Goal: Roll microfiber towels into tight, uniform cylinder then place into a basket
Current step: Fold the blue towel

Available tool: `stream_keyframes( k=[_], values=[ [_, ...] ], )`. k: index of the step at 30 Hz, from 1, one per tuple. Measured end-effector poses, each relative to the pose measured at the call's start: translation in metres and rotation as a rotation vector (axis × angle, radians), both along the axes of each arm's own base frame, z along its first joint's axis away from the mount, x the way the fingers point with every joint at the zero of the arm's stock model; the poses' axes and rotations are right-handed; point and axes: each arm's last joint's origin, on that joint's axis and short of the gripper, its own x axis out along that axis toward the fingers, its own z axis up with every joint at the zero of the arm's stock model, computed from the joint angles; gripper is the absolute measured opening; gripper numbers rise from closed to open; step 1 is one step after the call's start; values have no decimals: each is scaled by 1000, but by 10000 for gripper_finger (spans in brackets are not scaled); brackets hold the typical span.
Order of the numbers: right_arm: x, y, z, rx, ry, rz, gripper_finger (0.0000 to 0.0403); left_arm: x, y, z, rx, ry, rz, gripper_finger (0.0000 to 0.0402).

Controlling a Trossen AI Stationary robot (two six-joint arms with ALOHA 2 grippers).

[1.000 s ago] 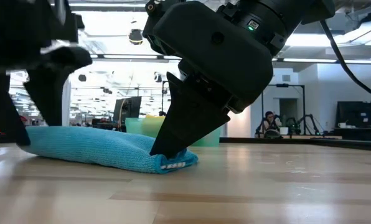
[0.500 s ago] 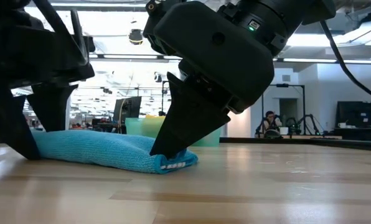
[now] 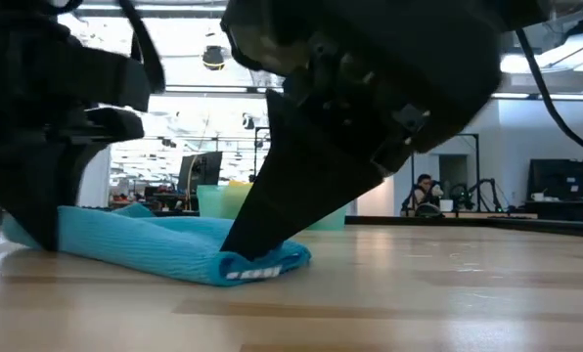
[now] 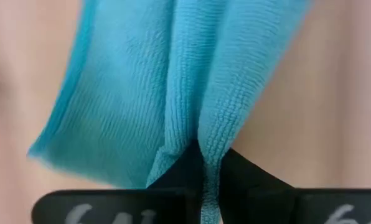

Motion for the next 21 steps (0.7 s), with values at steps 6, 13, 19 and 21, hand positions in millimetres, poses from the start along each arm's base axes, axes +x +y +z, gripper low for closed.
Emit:
stream_keyframes(
  k=[6, 13, 19, 21],
  values=[
    [-3, 10, 1, 20, -26, 46, 100, 7, 0, 12, -228, 8, 2, 10],
    [-4, 15, 4, -5, -36, 88, 175, 10, 2, 11, -259, 13, 21, 12],
    [2, 23, 20, -53, -98, 161, 197, 10, 2, 11, -263, 18, 11, 12],
    [3, 26, 27, -68, -119, 181, 197, 10, 2, 11, -263, 18, 11, 13]
  ],
)
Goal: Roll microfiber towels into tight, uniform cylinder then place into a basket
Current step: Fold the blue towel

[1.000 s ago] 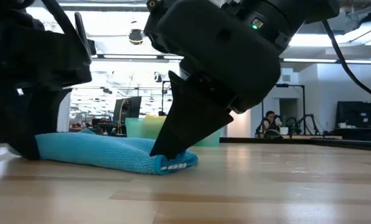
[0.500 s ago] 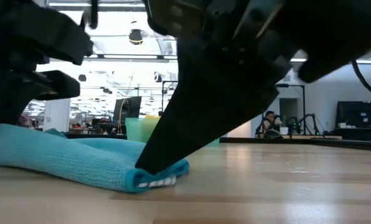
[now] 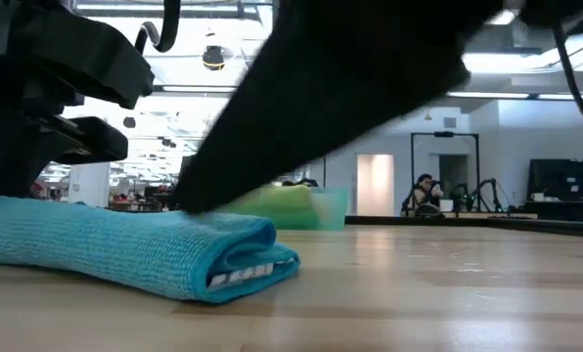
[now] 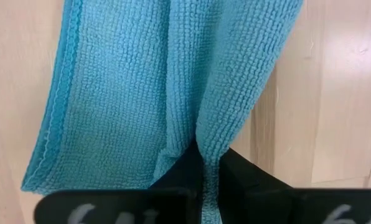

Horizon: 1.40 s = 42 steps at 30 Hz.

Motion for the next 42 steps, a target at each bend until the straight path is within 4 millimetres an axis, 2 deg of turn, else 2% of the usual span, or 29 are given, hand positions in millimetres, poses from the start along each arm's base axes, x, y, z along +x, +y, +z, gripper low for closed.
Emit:
stream_keyframes(
  k=[5, 11, 18, 21, 24, 29, 34, 37, 42],
  values=[
    [2, 8, 7, -70, -73, 40, 186, 0, -1, 1, -18, 6, 6, 13],
    [8, 3, -32, -121, -8, 23, 180, 0, -2, 1, -61, 33, 38, 13],
    [14, -12, -37, -64, 48, -97, 185, -1, -3, 2, -86, 48, 36, 13],
    [12, -14, -30, -54, 59, -111, 180, 0, -3, 2, -87, 47, 34, 13],
    [7, -7, -23, -75, 67, -81, 175, 0, -3, 2, -87, 46, 33, 13],
    [-1, 6, 2, -97, 94, -47, 162, 0, -3, 2, -87, 45, 27, 13],
    [-4, 14, 19, -199, 85, -82, 144, 0, -3, 2, -88, 46, 27, 13],
    [-2, 13, 22, -218, 64, -85, 135, 0, -3, 2, -88, 46, 27, 13],
    [7, -1, 21, -186, 86, -96, 140, 0, -3, 2, -89, 46, 29, 13]
  ],
)
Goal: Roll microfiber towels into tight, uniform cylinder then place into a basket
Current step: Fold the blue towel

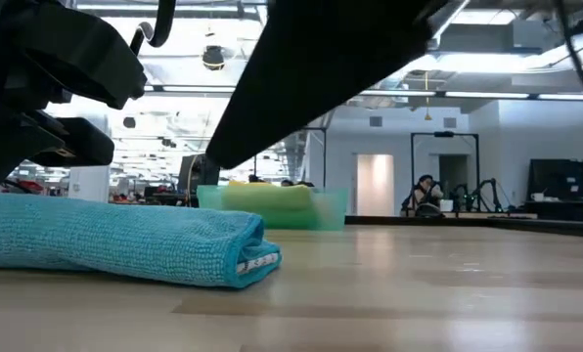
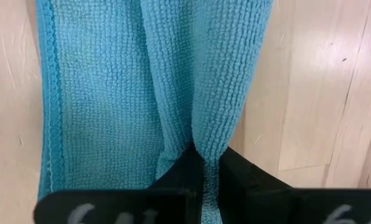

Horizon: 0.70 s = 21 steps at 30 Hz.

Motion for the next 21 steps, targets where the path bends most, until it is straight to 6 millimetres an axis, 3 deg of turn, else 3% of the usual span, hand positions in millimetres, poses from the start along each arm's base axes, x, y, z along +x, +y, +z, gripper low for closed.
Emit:
stream_keyframes(
  k=[11, 21],
  values=[
    [17, -14, -8, 117, 28, 51, 241, 0, 0, 0, -10, 8, 5, 13],
    [22, -12, -38, 78, 44, 32, 249, 0, 0, 0, -13, 10, 5, 13]
  ],
)
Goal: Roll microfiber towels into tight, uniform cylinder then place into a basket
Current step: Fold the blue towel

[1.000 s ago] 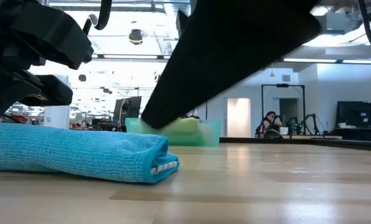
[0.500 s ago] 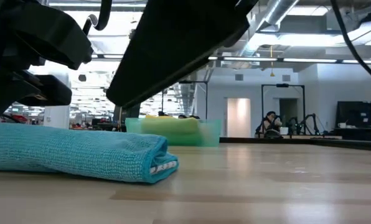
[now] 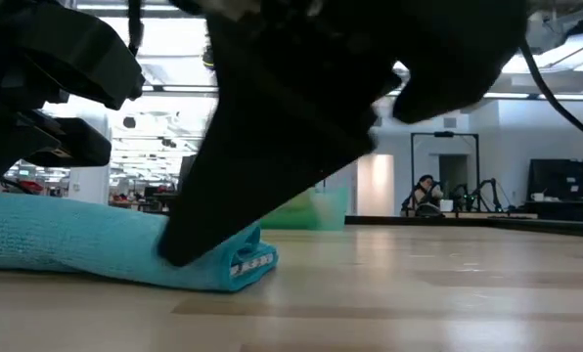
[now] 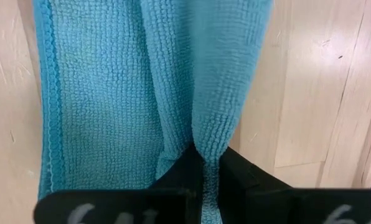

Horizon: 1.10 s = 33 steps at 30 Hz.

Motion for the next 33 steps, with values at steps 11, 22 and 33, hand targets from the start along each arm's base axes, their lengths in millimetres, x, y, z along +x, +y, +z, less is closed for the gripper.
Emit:
stream_keyframes(
  k=[11, 22, 33],
  values=[
    [4, -6, -12, 6, 6, -101, 217, -3, -1, 0, -9, 28, -35, 13],
    [11, 3, -8, 248, -20, -103, 24, -14, -14, 0, -46, 82, -65, 13],
    [18, 18, 2, 609, -20, -64, 19, -19, -23, 3, -161, 157, -41, 13]
  ],
)
